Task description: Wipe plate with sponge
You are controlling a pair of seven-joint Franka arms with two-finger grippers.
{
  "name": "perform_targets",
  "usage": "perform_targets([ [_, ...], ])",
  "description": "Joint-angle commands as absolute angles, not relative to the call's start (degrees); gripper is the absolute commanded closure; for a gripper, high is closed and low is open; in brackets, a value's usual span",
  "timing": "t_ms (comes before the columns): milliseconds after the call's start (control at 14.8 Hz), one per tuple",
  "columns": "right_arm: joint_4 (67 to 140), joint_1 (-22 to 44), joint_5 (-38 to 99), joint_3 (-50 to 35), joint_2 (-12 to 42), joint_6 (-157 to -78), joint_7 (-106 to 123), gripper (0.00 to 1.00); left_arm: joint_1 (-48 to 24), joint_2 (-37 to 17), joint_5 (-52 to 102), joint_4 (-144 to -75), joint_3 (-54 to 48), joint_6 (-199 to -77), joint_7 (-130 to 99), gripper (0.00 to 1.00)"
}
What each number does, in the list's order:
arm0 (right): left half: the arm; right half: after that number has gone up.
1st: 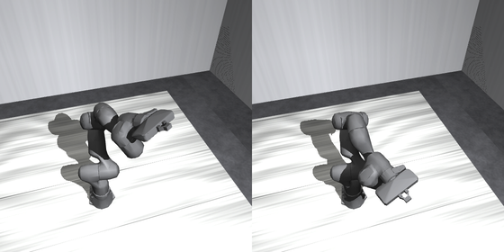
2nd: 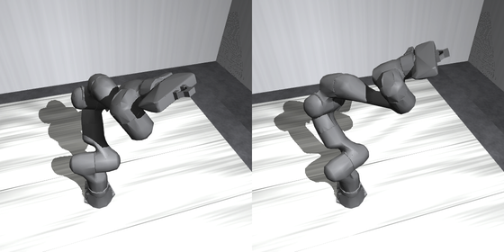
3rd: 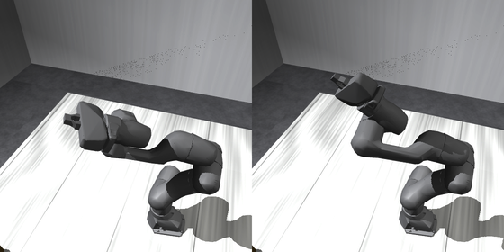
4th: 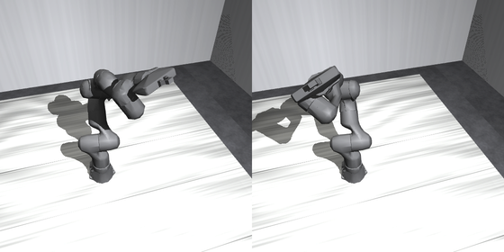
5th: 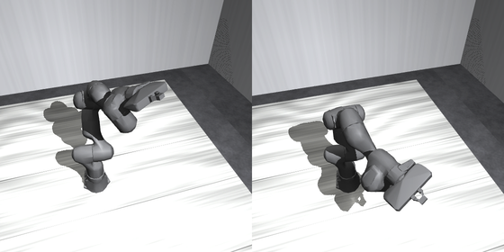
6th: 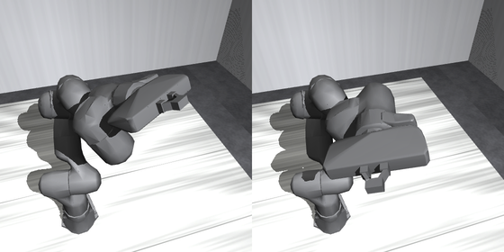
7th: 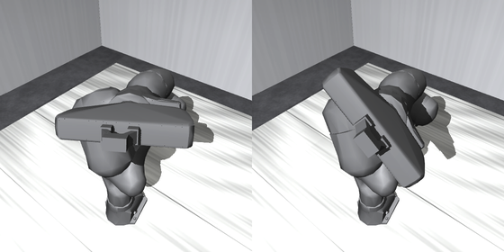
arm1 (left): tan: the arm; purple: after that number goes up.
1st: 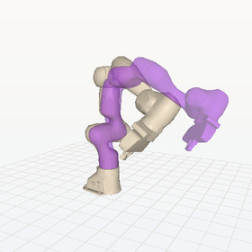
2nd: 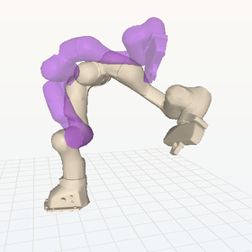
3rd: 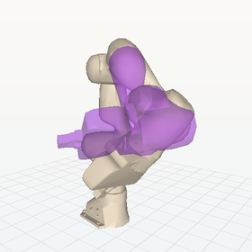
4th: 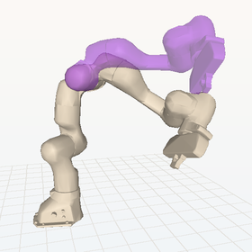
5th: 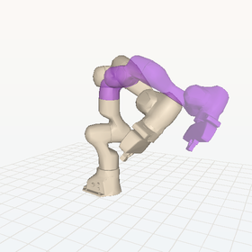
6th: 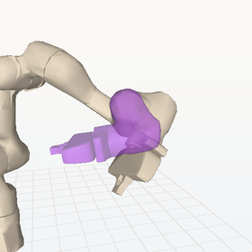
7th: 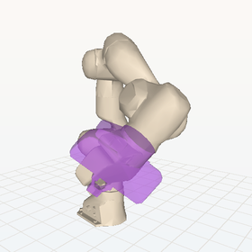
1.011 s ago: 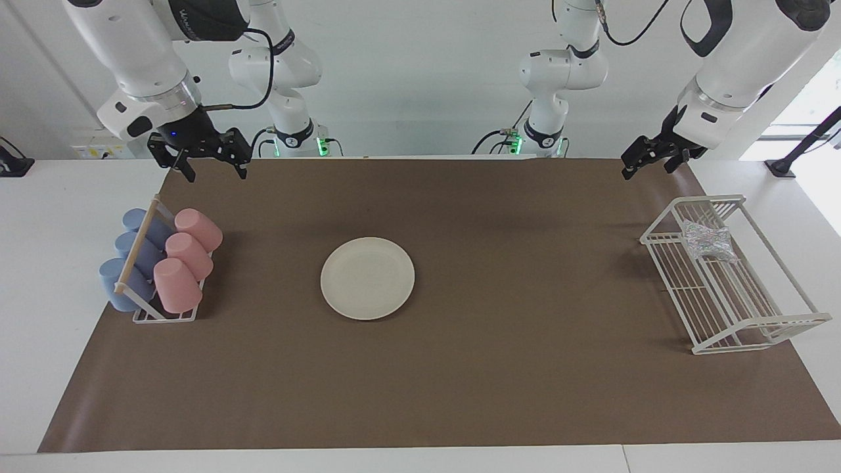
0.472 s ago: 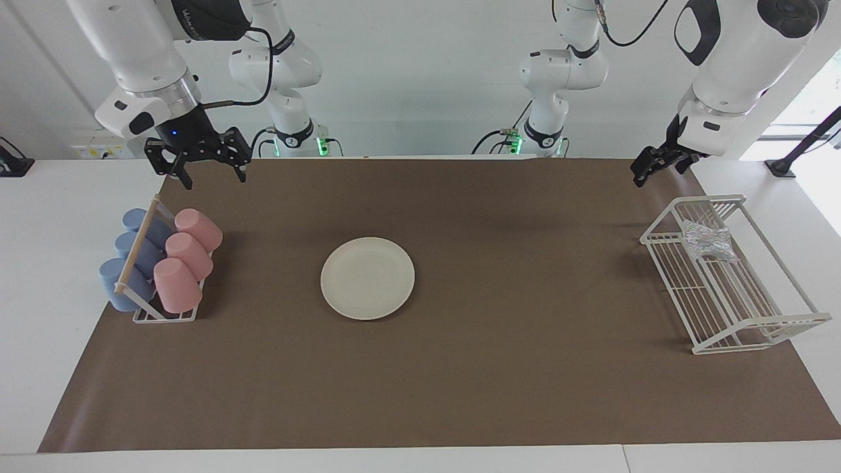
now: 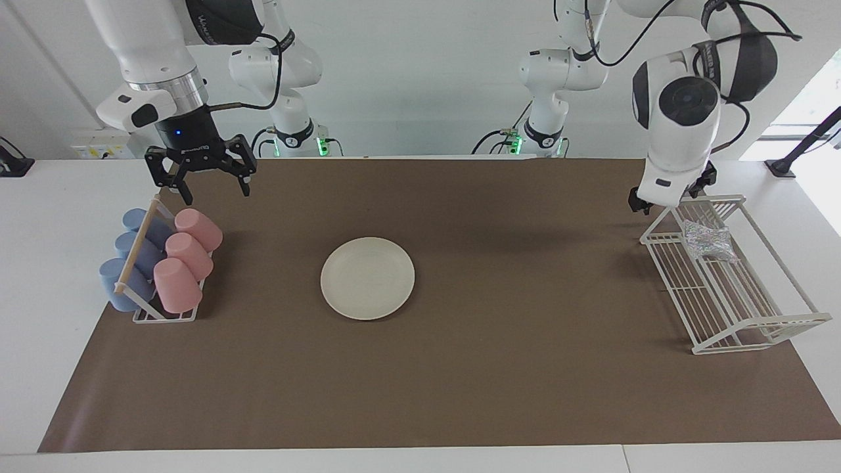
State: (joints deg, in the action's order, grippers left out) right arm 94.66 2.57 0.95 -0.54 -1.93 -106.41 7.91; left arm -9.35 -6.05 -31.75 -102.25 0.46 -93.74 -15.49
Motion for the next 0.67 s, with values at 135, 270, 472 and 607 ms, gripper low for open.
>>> perform_targets([
  [135, 96.33, 2.11, 0.88, -0.79, -2.81, -108.72, 10.02, 0.00, -9.49, -12.64, -46.38, -103.98, 1.14, -99.31, -16.00, 0.00],
  [270, 96.24, 2.11, 0.97, -1.31, -2.81, -108.55, 7.75, 0.00, -9.06, -14.41, -51.57, -103.89, 1.05, -100.02, -15.91, 0.00],
  [472, 96.24, 2.11, 1.05, -3.42, -2.99, -106.36, -3.29, 0.00, -8.09, -15.55, -52.73, -103.80, 1.14, -100.98, -15.91, 0.07],
  [607, 96.33, 2.11, 1.14, -5.27, -3.43, -102.07, -14.63, 0.00, -8.09, -15.56, -52.65, -103.80, 1.06, -100.90, -15.91, 0.25],
])
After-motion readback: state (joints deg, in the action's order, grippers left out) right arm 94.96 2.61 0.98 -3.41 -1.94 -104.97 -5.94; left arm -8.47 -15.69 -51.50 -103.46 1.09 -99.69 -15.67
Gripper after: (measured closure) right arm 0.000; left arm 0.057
